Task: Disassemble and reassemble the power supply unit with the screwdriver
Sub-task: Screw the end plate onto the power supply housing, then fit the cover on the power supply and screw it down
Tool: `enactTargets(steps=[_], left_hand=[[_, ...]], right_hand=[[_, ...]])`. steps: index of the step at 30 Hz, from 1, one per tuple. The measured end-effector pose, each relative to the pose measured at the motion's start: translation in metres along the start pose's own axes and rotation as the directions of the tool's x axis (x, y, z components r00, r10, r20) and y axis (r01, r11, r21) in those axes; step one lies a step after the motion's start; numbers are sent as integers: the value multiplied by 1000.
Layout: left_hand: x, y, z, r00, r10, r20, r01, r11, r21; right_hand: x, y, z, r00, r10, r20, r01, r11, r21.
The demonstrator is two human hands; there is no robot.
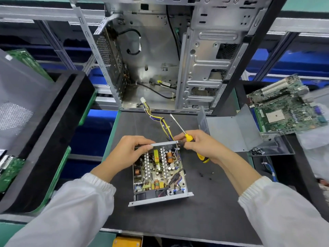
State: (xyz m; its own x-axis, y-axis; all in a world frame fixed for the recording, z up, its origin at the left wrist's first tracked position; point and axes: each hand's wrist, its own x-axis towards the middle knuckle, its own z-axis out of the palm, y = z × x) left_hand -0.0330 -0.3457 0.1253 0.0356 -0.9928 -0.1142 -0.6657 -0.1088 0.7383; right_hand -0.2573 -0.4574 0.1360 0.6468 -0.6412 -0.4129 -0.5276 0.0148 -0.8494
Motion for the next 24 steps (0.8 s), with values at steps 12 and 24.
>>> enactTargets(steps=[12,24], left_hand=[[113,113,64,851,298,433,-519,610,599],[83,142,9,792,510,334,-605,724,330]], right_hand=[[-60,58,-152,837,-56,-544,-310,770,-557],[-89,15,-153,862,-218,-457,-49,862,-504]])
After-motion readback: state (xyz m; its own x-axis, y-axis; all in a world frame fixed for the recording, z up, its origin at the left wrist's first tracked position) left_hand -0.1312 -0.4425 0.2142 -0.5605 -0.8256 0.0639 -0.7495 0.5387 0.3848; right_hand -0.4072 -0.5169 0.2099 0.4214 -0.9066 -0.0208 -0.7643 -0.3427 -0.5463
